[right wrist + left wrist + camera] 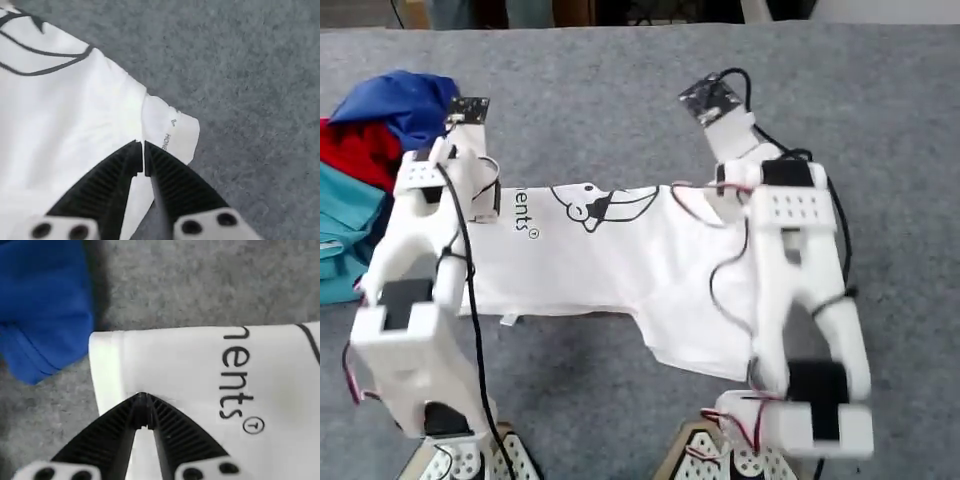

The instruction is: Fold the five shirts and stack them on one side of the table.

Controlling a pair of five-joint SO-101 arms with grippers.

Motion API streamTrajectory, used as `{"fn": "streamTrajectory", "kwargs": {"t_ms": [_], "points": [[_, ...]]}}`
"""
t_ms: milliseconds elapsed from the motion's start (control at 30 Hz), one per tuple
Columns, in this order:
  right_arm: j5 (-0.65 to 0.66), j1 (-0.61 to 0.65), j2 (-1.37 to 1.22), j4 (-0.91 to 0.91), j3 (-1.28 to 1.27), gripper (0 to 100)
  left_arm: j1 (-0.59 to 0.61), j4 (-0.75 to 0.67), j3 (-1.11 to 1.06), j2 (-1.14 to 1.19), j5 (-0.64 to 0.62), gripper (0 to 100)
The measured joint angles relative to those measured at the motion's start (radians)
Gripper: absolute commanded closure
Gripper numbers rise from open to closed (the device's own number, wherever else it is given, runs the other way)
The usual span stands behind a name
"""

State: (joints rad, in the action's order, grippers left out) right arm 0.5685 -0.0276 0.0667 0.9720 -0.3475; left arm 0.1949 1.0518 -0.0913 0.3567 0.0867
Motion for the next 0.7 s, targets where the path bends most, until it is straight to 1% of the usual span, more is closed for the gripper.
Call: {"fn": "streamTrajectory", "kwargs": {"t_ms": [133,233,300,400,467,567,700], "points": [[-0.021,-0.061,-0.256,-0.066,0.081,98.5,0.032,0.002,0.052,0.084,-0.064,97],[-0.025,-0.101,-0.436,-0.066,0.178,98.5,0.043,0.008,0.069,0.101,-0.072,97],[-0.028,-0.133,-0.520,-0.032,0.262,98.5,0.043,0.008,0.074,0.103,-0.072,97],[-0.028,-0.144,-0.600,0.066,0.391,98.5,0.043,0.008,0.075,0.104,-0.066,97],[-0.026,-0.144,-0.631,0.126,0.462,98.5,0.043,0.025,0.077,0.101,-0.023,97],[-0.025,-0.147,-0.638,0.210,0.543,98.5,0.046,0.064,0.077,0.074,0.026,97],[-0.025,-0.157,-0.634,0.316,0.628,98.5,0.049,0.112,0.074,-0.006,0.044,97]]}}
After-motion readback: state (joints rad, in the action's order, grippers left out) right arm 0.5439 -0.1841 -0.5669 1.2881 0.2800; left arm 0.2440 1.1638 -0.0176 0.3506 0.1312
